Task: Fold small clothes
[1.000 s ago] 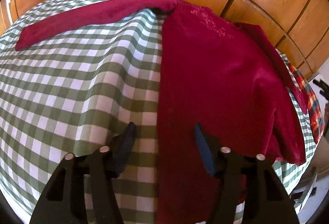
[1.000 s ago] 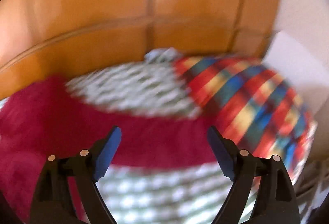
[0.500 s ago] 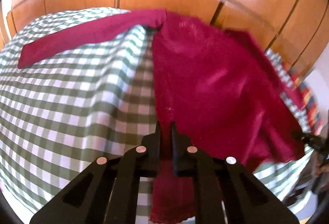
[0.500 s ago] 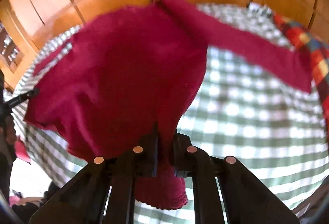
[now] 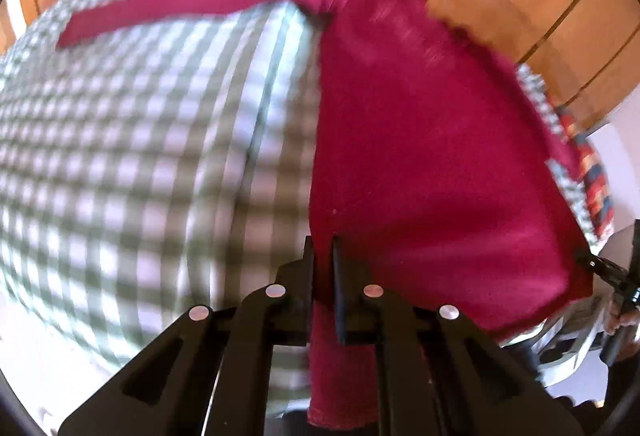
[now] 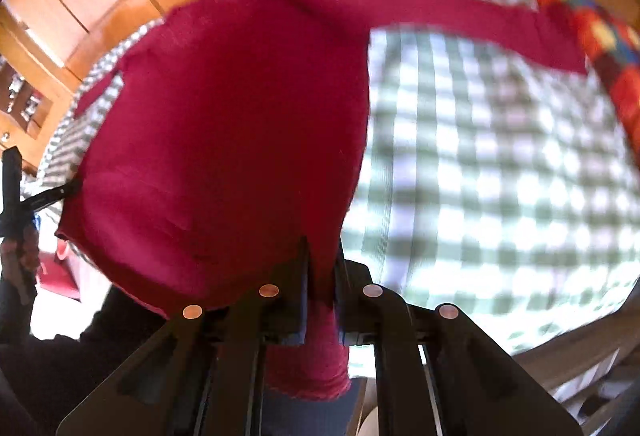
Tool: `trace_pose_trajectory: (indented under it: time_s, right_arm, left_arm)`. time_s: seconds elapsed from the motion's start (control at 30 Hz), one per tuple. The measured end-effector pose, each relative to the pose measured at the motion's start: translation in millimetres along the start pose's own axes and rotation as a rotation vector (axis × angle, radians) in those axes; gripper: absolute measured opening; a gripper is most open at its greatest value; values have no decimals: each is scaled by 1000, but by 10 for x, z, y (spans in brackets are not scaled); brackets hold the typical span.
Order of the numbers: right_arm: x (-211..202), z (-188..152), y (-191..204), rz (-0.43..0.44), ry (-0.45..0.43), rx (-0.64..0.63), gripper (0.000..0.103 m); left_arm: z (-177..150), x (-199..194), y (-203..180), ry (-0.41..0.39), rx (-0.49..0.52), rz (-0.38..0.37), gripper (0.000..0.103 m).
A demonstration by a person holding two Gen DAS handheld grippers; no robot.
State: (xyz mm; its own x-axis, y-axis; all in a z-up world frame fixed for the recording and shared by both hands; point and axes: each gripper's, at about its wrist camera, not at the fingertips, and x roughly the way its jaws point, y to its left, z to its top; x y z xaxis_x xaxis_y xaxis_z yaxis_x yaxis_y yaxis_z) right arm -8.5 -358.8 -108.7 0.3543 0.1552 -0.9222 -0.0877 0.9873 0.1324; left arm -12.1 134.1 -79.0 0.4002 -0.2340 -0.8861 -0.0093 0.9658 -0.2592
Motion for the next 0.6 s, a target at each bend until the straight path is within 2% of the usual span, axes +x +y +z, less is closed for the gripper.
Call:
trace_pose_trajectory:
  time_s: [0.07,0.13,0.17,0.27,0.33,0.43,0.53,0.6]
  right_arm:
    - [-23,16,-71,39,-14,40,13]
    - [-146,123,-220,37,-75,96,47]
    - [-201,173,-327,19,-112,127,53]
    - [-358,354,-784,4,-212,293,55]
    - [-425,496,-1146,-30,-274,421,55]
    - [-487,697,-1669,-54,-355,611,55]
    - [-390,866,-2057,-81,-372,741,55]
    - [-274,967,-2239,-69,-372,808,55]
  left_arm:
    - [-43,1,22,-25,-22,0,12]
    - [7,-66,7,-61,-39,30,18]
    - [14,-122,13,-83,-36,46,25]
    - [104,-297,-19,-156,-19,100,31]
    - [203,-349,-60,-188,-17,106,31]
    - [319,-358,-226,-225,-6,96,41]
    - [379,-315,-403,-232,24,74,43]
    - [405,-245,-525,-220,43,69,43]
